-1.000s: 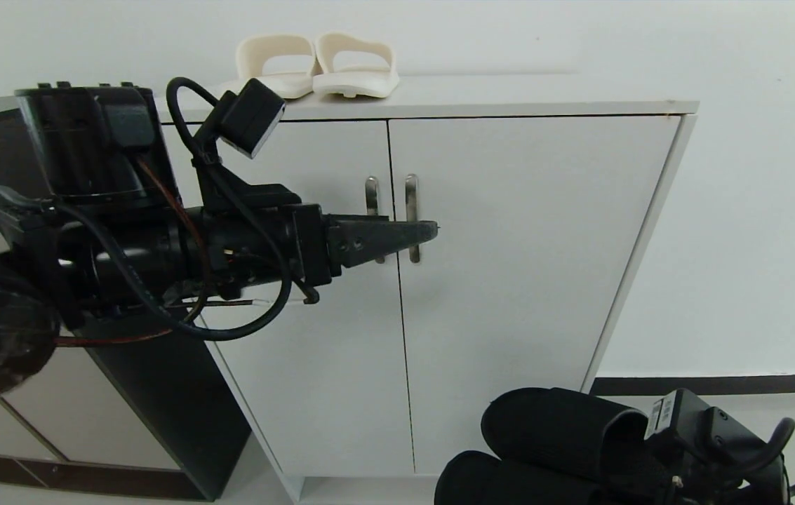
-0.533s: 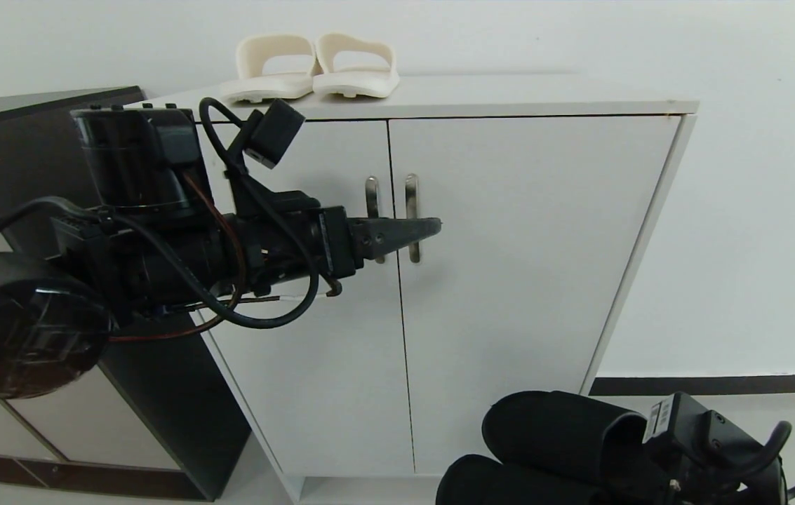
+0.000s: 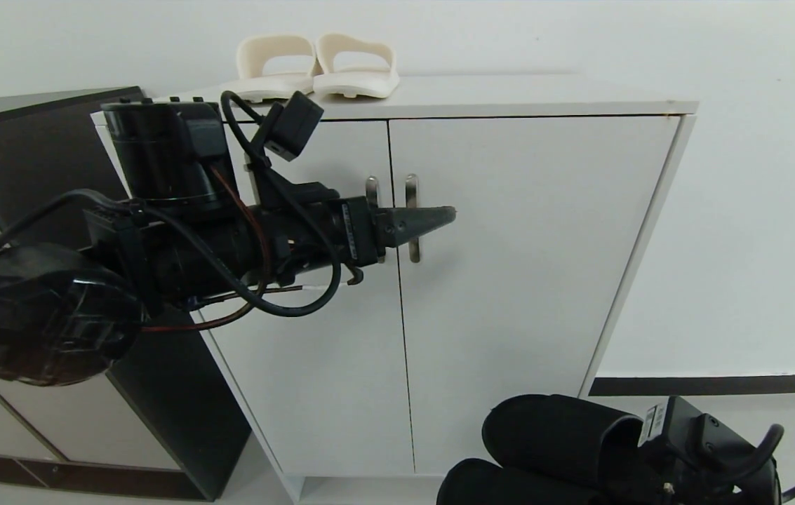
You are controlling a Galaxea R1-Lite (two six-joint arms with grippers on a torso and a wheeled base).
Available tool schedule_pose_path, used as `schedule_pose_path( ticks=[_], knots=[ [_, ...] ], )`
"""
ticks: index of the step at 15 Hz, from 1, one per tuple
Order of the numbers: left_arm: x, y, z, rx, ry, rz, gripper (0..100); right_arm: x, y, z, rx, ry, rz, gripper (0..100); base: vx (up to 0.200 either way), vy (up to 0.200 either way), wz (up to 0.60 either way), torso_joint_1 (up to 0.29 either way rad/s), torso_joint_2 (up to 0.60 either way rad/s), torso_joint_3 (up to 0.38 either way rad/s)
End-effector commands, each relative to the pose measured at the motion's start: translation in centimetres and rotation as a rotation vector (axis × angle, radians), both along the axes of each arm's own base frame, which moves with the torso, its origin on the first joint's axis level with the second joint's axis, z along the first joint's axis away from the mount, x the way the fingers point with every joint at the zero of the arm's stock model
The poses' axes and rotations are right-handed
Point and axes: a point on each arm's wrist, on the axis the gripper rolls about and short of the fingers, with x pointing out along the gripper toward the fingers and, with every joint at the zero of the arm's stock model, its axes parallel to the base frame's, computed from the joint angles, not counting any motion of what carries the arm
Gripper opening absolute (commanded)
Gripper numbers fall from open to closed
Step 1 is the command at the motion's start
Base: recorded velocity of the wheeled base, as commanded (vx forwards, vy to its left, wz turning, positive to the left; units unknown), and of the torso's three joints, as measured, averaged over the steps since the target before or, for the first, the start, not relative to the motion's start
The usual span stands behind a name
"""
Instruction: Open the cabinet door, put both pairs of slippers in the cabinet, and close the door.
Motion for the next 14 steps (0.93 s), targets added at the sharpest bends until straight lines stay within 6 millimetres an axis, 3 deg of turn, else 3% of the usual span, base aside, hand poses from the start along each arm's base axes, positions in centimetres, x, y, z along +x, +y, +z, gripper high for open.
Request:
schedule_pose_path(
  ticks=[1, 10, 11, 14],
  knots=[
    [1.0, -0.9, -0.4, 0.003, 0.005, 0.006, 100, 0.0, 0.0, 0.0, 0.0, 0.0, 0.001, 0, 0.0, 0.0, 0.0, 0.0, 0.0, 0.0],
    [1.7, -2.1, -1.3, 0.015, 0.024, -0.002, 100, 0.0, 0.0, 0.0, 0.0, 0.0, 0.001, 0, 0.0, 0.0, 0.0, 0.0, 0.0, 0.0],
    [1.7, -2.1, -1.3, 0.015, 0.023, -0.005, 0, 0.0, 0.0, 0.0, -0.002, 0.001, 0.001, 0, 0.0, 0.0, 0.0, 0.0, 0.0, 0.0],
    [1.1, -1.8, -0.8, 0.01, 0.013, -0.014, 0, -0.3, -0.2, -0.2, 0.001, 0.015, 0.028, 0, 0.0, 0.0, 0.0, 0.0, 0.0, 0.0]
  ],
)
